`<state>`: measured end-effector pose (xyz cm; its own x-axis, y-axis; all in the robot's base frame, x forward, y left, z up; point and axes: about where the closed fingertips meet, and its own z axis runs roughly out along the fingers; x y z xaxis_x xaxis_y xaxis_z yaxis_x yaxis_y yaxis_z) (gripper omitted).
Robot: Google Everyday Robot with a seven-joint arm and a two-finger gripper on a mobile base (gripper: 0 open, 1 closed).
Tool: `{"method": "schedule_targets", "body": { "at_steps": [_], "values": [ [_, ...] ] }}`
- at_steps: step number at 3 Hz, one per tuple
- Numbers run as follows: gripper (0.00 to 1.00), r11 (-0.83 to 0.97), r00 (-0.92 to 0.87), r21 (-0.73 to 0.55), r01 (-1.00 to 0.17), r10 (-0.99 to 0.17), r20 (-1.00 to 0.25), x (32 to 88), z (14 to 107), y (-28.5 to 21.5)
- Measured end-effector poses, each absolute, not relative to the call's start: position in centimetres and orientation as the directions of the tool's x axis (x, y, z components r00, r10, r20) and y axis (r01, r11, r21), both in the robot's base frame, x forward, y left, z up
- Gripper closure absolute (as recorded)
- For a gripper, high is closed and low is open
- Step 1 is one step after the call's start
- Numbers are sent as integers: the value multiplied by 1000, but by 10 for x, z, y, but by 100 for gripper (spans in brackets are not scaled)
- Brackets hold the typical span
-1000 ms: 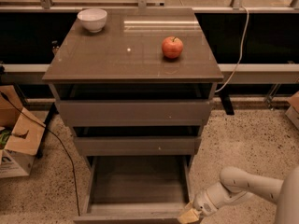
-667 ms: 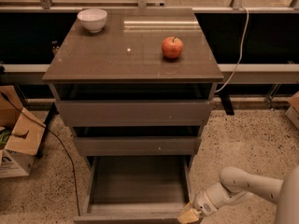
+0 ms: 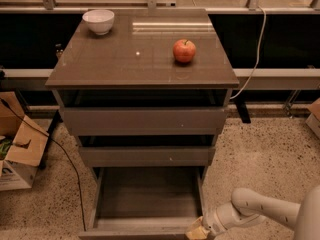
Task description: Close bottom drawer
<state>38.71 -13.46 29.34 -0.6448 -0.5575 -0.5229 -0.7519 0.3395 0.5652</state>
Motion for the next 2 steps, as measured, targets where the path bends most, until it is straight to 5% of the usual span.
{"method": "schedule_targets", "body": {
  "at_steps": [2],
  "values": [
    [100, 342, -598, 493, -800, -517, -612, 412, 247, -125]
  ]
}}
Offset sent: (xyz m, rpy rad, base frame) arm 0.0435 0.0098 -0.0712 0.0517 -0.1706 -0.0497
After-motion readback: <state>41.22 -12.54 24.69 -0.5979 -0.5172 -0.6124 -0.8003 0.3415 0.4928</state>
